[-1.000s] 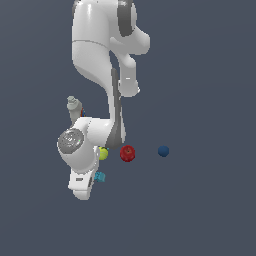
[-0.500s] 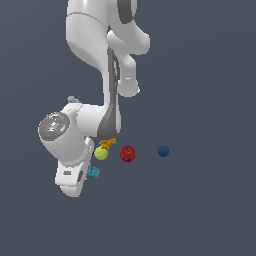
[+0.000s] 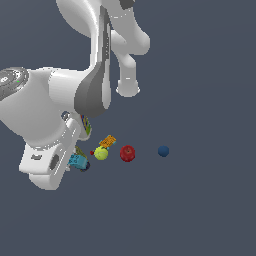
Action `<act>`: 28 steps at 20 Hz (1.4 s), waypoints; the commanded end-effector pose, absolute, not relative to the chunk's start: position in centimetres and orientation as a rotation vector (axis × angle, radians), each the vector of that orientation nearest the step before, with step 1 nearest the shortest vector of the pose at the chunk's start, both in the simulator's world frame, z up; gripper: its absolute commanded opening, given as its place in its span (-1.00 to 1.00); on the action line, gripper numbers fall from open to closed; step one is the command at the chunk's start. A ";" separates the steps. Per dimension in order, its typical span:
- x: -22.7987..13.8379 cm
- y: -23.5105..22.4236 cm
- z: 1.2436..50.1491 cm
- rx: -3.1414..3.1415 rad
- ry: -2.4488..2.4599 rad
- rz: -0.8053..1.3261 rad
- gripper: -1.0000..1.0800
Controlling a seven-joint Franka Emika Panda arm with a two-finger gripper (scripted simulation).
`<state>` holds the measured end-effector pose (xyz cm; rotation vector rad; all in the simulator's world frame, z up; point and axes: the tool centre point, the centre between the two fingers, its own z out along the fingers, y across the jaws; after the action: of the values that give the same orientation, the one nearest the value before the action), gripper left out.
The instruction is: Pick up a designated object from a clutter of objects.
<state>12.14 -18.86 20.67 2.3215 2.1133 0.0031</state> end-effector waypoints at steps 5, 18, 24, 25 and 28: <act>12.5 -20.4 27.9 2.322 2.114 0.003 -1.00; 13.3 -22.7 38.2 2.323 2.115 0.001 -1.00; 13.6 -23.3 40.6 2.323 2.115 0.001 -1.00; 13.7 -23.4 40.8 2.323 2.115 0.001 -1.00; 13.8 -23.5 41.4 2.323 2.115 0.001 -1.00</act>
<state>13.71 -23.43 41.06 2.3234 2.1149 0.0004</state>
